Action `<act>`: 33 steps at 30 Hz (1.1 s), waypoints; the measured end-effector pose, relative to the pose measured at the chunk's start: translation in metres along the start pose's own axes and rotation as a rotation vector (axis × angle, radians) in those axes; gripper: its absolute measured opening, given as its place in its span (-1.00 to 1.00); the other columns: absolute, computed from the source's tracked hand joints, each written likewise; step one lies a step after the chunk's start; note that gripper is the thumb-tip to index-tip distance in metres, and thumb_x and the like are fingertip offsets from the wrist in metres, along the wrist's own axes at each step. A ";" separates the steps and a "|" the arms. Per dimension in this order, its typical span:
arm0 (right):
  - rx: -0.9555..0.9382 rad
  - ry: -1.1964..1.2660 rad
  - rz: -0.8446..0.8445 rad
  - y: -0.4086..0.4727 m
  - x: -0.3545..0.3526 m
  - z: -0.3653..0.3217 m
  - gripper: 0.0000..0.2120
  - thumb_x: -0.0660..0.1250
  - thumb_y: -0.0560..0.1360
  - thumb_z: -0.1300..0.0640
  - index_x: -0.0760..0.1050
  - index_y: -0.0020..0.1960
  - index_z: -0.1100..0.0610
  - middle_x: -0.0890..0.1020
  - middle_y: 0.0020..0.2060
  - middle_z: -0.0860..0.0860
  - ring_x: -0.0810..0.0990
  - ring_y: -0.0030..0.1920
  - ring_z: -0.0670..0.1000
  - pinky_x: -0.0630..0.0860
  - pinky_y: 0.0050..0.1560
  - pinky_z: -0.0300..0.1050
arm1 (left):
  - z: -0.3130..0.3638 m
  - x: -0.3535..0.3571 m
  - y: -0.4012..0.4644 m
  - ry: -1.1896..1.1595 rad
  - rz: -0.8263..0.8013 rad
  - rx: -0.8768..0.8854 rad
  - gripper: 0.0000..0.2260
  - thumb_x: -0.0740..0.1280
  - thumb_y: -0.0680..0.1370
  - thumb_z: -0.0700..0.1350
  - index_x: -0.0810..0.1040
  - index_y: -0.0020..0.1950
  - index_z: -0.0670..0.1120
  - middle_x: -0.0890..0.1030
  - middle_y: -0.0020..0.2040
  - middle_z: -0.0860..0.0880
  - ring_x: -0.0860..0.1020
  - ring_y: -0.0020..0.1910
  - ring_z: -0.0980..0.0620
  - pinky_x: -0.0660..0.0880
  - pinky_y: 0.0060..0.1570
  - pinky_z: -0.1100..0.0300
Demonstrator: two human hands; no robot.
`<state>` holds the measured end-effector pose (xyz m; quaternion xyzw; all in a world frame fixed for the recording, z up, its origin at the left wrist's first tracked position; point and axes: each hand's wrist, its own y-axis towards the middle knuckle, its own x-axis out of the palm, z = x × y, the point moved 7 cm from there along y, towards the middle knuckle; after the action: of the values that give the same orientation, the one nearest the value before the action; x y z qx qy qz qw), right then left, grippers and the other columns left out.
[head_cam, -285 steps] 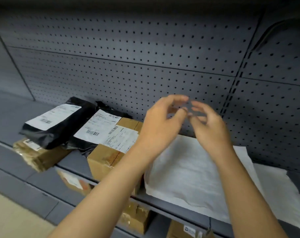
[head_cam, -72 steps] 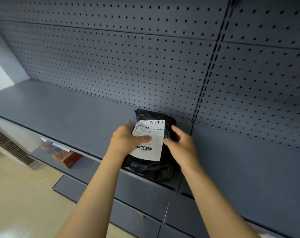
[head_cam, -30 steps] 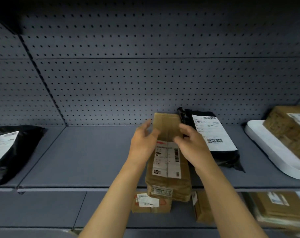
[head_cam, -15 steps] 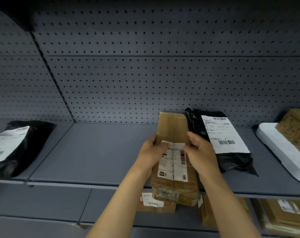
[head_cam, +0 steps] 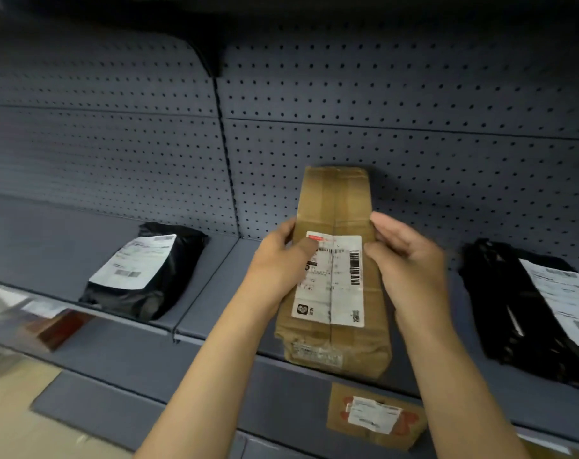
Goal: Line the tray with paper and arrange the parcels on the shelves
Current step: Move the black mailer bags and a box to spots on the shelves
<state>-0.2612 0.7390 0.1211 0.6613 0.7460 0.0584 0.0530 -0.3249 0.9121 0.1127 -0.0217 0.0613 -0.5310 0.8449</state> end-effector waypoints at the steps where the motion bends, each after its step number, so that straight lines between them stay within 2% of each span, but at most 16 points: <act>1: -0.012 -0.001 -0.017 -0.002 0.023 -0.002 -0.56 0.37 0.49 0.35 0.59 0.31 0.03 0.69 0.05 -0.21 0.66 0.05 -0.32 0.59 0.01 -0.35 | 0.001 -0.022 0.002 0.009 0.016 -0.001 -0.70 0.33 0.57 -0.08 0.60 0.29 0.06 0.75 0.09 0.00 0.72 0.06 -0.09 0.61 0.15 -0.18; 4: -0.026 0.029 -0.050 -0.009 0.091 -0.008 -0.57 0.37 0.48 0.33 0.61 0.30 0.02 0.70 0.16 -0.13 0.65 0.13 -0.25 0.58 0.21 -0.18 | -0.001 -0.092 0.011 0.002 0.067 -0.018 -0.78 0.31 0.62 -0.14 0.62 0.23 0.05 0.77 -0.02 0.01 0.74 -0.10 -0.02 0.67 -0.01 -0.01; 6: -0.027 0.043 -0.082 -0.015 0.142 -0.010 -0.57 0.38 0.47 0.33 0.62 0.28 0.02 0.70 0.17 -0.10 0.66 0.13 -0.23 0.58 0.24 -0.13 | 0.000 -0.145 0.017 0.027 0.107 -0.015 -0.82 0.32 0.62 -0.13 0.63 0.15 0.08 0.76 -0.11 0.06 0.72 -0.23 0.08 0.66 -0.19 0.14; 8: -0.018 0.056 -0.126 -0.020 0.194 -0.008 -0.57 0.37 0.47 0.35 0.62 0.29 0.03 0.70 0.17 -0.09 0.65 0.14 -0.23 0.57 0.25 -0.11 | -0.003 -0.197 0.022 0.037 0.148 -0.025 -0.84 0.33 0.61 -0.14 0.64 0.10 0.09 0.76 -0.11 0.05 0.72 -0.22 0.07 0.65 -0.20 0.15; 10: -0.004 0.063 -0.179 -0.026 0.241 -0.005 -0.57 0.36 0.48 0.36 0.61 0.29 0.04 0.70 0.12 -0.14 0.64 0.08 -0.32 0.58 0.20 -0.20 | -0.005 -0.243 0.027 0.049 0.185 -0.035 -0.84 0.36 0.59 -0.14 0.65 0.09 0.08 0.78 -0.09 0.03 0.74 -0.14 0.01 0.66 -0.09 0.07; 12: 0.004 0.065 -0.238 -0.033 0.278 0.000 -0.57 0.36 0.49 0.37 0.61 0.29 0.06 0.68 0.08 -0.17 0.62 -0.02 -0.43 0.57 0.04 -0.41 | -0.009 -0.278 0.031 0.072 0.211 -0.045 -0.82 0.38 0.58 -0.15 0.65 0.15 0.05 0.78 -0.06 0.03 0.75 -0.12 0.00 0.66 -0.06 0.05; 15: 0.026 0.037 -0.291 -0.039 0.318 0.011 -0.57 0.37 0.49 0.35 0.60 0.30 0.04 0.68 0.17 -0.11 0.61 0.05 -0.40 0.55 0.02 -0.45 | -0.021 -0.312 0.038 0.083 0.185 -0.099 -0.75 0.39 0.58 -0.19 0.62 0.25 -0.01 0.76 0.04 -0.04 0.74 -0.07 -0.04 0.67 -0.08 0.07; 17: 0.034 0.003 -0.309 -0.038 0.336 0.018 -0.57 0.37 0.50 0.33 0.59 0.31 0.02 0.66 0.21 -0.10 0.60 0.10 -0.36 0.54 0.09 -0.43 | -0.032 -0.327 0.044 0.065 0.181 -0.141 -0.74 0.39 0.59 -0.21 0.60 0.27 -0.06 0.75 0.06 -0.09 0.74 -0.06 -0.07 0.68 -0.11 0.08; 21: 0.051 -0.067 -0.361 -0.035 0.363 0.039 -0.56 0.38 0.50 0.34 0.58 0.33 0.05 0.65 0.12 -0.16 0.53 -0.14 -0.56 0.48 -0.11 -0.57 | -0.056 -0.348 0.059 0.092 0.210 -0.184 -0.73 0.39 0.58 -0.22 0.60 0.29 -0.11 0.75 0.05 -0.13 0.73 -0.03 -0.14 0.67 -0.01 -0.02; 22: 0.068 -0.082 -0.374 -0.035 0.367 0.045 -0.56 0.40 0.49 0.32 0.58 0.32 0.03 0.64 0.10 -0.18 0.54 -0.12 -0.54 0.50 -0.08 -0.54 | -0.062 -0.352 0.062 0.120 0.217 -0.197 -0.72 0.39 0.58 -0.21 0.60 0.29 -0.10 0.74 0.05 -0.13 0.73 -0.02 -0.15 0.66 0.01 -0.03; 24: 0.107 -0.112 -0.387 -0.039 0.374 0.058 -0.59 0.44 0.47 0.23 0.60 0.28 -0.05 0.67 0.11 -0.17 0.61 0.04 -0.37 0.59 0.11 -0.31 | -0.076 -0.358 0.066 0.202 0.224 -0.230 -0.70 0.39 0.58 -0.16 0.58 0.32 -0.07 0.74 0.04 -0.09 0.72 -0.04 -0.13 0.65 0.00 0.02; 26: 0.132 -0.121 -0.376 -0.041 0.376 0.064 -0.63 0.45 0.46 0.18 0.61 0.23 -0.11 0.69 0.10 -0.14 0.64 0.09 -0.25 0.61 0.16 -0.16 | -0.084 -0.363 0.069 0.248 0.239 -0.233 -0.59 0.40 0.58 -0.09 0.51 0.43 -0.03 0.71 0.13 -0.03 0.70 -0.02 -0.04 0.62 -0.01 0.10; 28: 0.120 -0.146 -0.385 -0.041 0.377 0.062 -0.64 0.43 0.49 0.17 0.60 0.22 -0.15 0.65 0.06 -0.20 0.60 0.00 -0.37 0.57 -0.01 -0.37 | -0.081 -0.368 0.068 0.403 0.275 -0.185 -0.39 0.42 0.56 0.02 0.31 0.59 0.03 0.54 0.41 -0.02 0.59 0.27 -0.08 0.54 0.20 0.01; 30: 0.101 -0.192 -0.398 -0.040 0.376 0.056 -0.65 0.41 0.52 0.13 0.57 0.26 -0.16 0.59 0.09 -0.21 0.54 0.00 -0.40 0.46 -0.14 -0.46 | -0.063 -0.367 0.062 0.718 0.341 -0.089 -0.30 0.40 0.56 0.10 0.18 0.64 0.06 0.36 0.56 -0.05 0.42 0.46 -0.14 0.43 0.32 -0.04; 31: 0.087 -0.208 -0.389 -0.040 0.372 0.053 -0.66 0.40 0.54 0.10 0.55 0.28 -0.16 0.58 0.14 -0.17 0.53 0.09 -0.34 0.43 -0.10 -0.42 | -0.050 -0.363 0.058 0.807 0.382 -0.002 -0.33 0.37 0.57 0.10 0.18 0.63 0.06 0.35 0.55 -0.07 0.41 0.46 -0.14 0.41 0.26 -0.02; 33: 0.067 -0.218 -0.350 -0.038 0.361 0.046 -0.69 0.36 0.56 0.05 0.55 0.29 -0.16 0.57 0.22 -0.13 0.50 0.26 -0.16 0.43 0.03 -0.28 | -0.025 -0.350 0.048 0.780 0.436 0.169 -0.44 0.31 0.61 0.06 0.26 0.60 0.07 0.40 0.50 -0.04 0.47 0.34 -0.07 0.36 0.12 0.12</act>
<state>-0.3349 1.0939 0.0693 0.5253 0.8409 -0.0486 0.1206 -0.4348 1.2487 0.1112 0.2625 0.3347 -0.3122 0.8495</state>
